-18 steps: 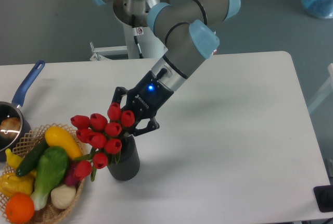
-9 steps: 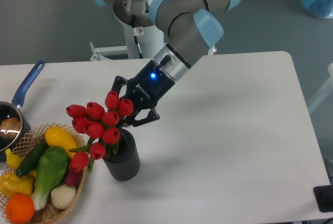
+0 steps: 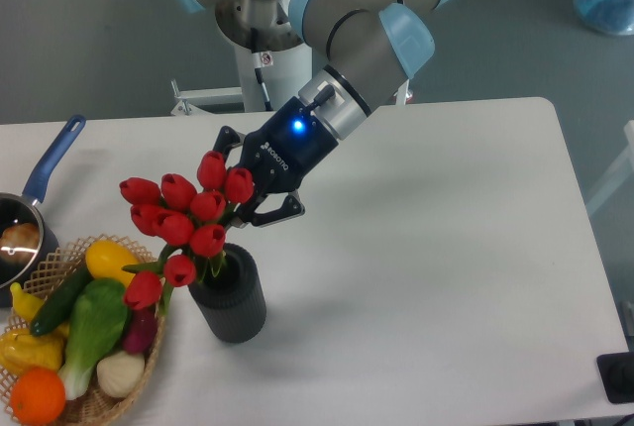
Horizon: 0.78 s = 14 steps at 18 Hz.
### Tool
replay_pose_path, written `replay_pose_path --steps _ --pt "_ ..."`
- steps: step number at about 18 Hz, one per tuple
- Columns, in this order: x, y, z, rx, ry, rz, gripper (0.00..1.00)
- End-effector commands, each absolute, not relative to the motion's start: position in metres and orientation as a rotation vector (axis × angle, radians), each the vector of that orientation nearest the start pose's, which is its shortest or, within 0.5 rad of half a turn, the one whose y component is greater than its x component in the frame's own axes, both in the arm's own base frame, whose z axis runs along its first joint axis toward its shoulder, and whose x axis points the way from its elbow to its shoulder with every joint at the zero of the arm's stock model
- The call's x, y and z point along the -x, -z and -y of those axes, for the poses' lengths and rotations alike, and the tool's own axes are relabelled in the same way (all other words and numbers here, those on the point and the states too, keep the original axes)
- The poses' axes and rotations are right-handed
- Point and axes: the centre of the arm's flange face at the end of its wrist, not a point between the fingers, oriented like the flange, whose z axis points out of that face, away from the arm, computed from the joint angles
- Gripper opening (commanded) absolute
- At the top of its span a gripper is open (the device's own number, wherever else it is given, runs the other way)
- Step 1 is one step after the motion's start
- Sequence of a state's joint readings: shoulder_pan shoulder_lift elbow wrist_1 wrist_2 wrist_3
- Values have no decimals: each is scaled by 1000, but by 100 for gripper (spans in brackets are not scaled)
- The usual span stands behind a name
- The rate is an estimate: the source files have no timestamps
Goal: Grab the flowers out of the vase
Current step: 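Lift the gripped tulips up and out of the black vase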
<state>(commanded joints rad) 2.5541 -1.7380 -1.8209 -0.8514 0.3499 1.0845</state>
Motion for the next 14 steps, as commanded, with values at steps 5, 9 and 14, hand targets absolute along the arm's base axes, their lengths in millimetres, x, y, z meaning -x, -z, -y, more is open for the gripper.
replay_pose_path --steps 5,9,14 --pt "322 -427 -482 1877 431 -304 37" --pt "325 -439 -474 1822 434 -301 37" --pt "321 -449 -471 1803 427 -310 36"
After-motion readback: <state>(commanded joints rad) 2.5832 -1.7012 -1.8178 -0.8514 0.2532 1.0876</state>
